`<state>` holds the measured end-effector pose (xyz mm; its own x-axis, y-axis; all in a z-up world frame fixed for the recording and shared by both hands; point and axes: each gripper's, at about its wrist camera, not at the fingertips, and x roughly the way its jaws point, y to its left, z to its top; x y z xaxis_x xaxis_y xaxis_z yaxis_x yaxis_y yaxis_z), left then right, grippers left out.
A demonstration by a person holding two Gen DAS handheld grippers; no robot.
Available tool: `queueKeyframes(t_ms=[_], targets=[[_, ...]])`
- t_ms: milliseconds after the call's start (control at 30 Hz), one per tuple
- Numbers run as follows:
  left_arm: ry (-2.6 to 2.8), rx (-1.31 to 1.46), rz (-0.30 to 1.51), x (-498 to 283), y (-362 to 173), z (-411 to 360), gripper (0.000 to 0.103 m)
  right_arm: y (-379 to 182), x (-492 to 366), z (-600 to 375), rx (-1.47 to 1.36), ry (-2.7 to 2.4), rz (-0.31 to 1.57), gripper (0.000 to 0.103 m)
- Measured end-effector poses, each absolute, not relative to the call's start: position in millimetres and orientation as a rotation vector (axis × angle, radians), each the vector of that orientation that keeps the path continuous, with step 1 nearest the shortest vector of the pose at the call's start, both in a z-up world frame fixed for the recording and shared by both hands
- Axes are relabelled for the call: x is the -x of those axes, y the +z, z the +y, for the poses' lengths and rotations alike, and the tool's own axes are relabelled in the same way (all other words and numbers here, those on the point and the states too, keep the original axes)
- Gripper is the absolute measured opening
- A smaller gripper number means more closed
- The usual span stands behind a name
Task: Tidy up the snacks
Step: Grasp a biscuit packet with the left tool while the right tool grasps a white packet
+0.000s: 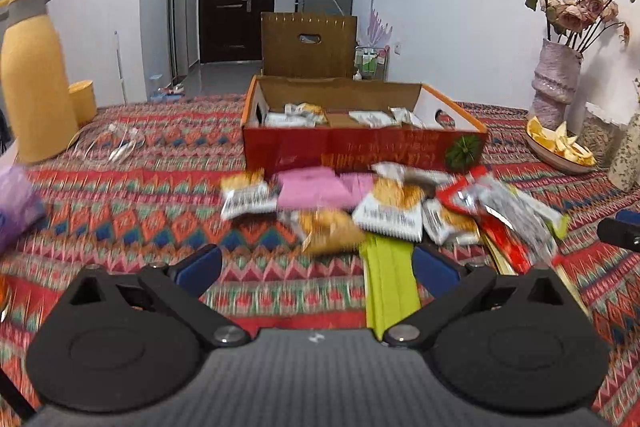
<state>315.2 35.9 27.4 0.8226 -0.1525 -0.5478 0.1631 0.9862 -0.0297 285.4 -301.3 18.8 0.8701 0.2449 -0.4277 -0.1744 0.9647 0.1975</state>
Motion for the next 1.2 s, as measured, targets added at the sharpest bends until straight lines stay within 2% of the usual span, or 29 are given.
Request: queueKeyframes(t_ms=[133, 200, 267, 400, 467, 600, 633, 733, 800, 833, 900, 933, 1200], targets=[[-0.169, -0.051, 0.557, -352.2, 26.0, 26.3, 0.102, 35.3, -319.0, -279.4, -0.128, 0.278, 0.443, 0.101], [-0.168, -0.049, 0.559, -371.3, 20.6, 22.9, 0.095, 38.2, -342.4, -267.1, -0.117, 0.300, 0.457, 0.099], [-0.135, -0.032, 0.593, -391.0, 11.1, 20.9, 0.079, 40.9, -366.8, -254.1, -0.103, 0.321, 0.480, 0.095], [-0.108, 0.035, 0.675, -419.5, -15.1, 23.2, 0.063, 37.6, -418.6, -226.1, -0.086, 0.378, 0.551, 0.090], [-0.125, 0.050, 0.682, -422.7, -25.7, 26.6, 0.062, 28.0, -447.2, -213.7, -0.104, 0.390, 0.597, 0.082], [-0.159, 0.046, 0.654, -419.9, -29.5, 30.0, 0.062, 1.7, -486.9, -192.1, -0.095, 0.368, 0.666, 0.074], [-0.167, 0.056, 0.653, -419.0, -30.4, 31.0, 0.064, -4.4, -491.8, -188.0, -0.085, 0.362, 0.675, 0.073], [-0.199, 0.081, 0.674, -419.9, -33.7, 29.5, 0.075, -19.8, -499.5, -179.3, -0.065, 0.351, 0.693, 0.062], [-0.199, 0.057, 0.666, -419.3, -36.3, 22.8, 0.076, -27.9, -501.6, -180.4, -0.085, 0.347, 0.713, 0.061], [-0.199, 0.029, 0.659, -418.3, -37.1, 19.0, 0.074, -30.1, -501.8, -181.1, -0.089, 0.344, 0.718, 0.060], [-0.203, 0.017, 0.643, -415.3, -37.1, 17.1, 0.053, -29.9, -499.5, -180.2, -0.072, 0.344, 0.711, 0.058], [-0.220, 0.012, 0.645, -415.6, -36.3, 17.2, 0.043, -29.9, -498.5, -180.1, -0.067, 0.342, 0.709, 0.051], [-0.184, 0.006, 0.700, -413.2, -28.3, 25.2, 0.041, -21.5, -488.6, -178.6, -0.048, 0.370, 0.667, 0.041]])
